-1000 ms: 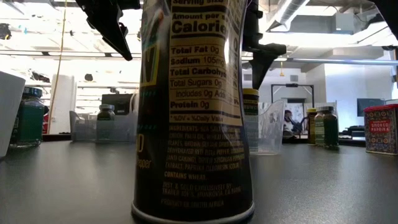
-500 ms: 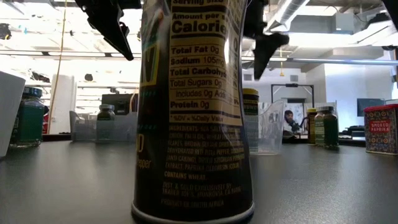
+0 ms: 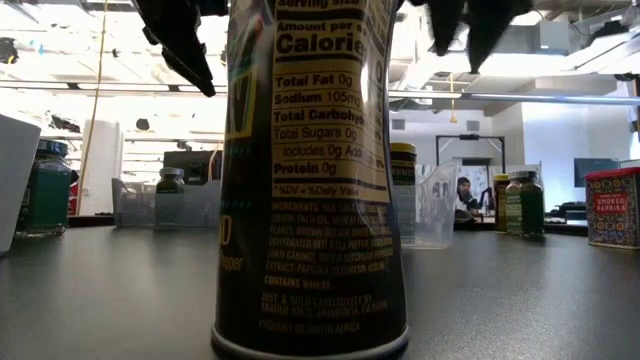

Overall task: Sort spices by type
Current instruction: Put the yellow seasoning bottle into the transparent bin

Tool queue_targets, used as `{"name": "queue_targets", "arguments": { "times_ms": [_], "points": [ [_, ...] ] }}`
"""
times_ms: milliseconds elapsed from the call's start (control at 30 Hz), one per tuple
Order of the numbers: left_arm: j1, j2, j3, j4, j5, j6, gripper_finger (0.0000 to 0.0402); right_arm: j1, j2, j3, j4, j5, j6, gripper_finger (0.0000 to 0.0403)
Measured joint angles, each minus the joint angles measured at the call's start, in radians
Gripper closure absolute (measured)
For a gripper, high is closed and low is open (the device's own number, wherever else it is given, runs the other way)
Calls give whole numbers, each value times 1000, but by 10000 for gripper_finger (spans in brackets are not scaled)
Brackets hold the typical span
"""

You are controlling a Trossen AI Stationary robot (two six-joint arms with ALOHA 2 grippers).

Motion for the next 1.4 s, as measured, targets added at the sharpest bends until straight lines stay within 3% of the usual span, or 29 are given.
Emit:
{"name": "queue_targets", "arguments": {
  "times_ms": [167,300,533,800,1100,1400],
  "points": [
    [-57,0,0,33,9,-30,154,109,-5,-104,-1,-5,78,85],
    [-123,7,2,127,-49,-94,154,174,-65,-233,50,-9,137,85],
    [-237,81,53,233,-133,-167,154,275,-319,-556,299,28,171,85],
    [-356,316,264,177,-168,-110,154,323,-578,-819,536,116,42,85],
    [-408,590,590,-11,-209,-250,154,292,-661,-896,695,126,-237,85],
    [-407,724,663,95,-166,-347,154,289,-661,-896,694,124,-298,85]
  ]
}}
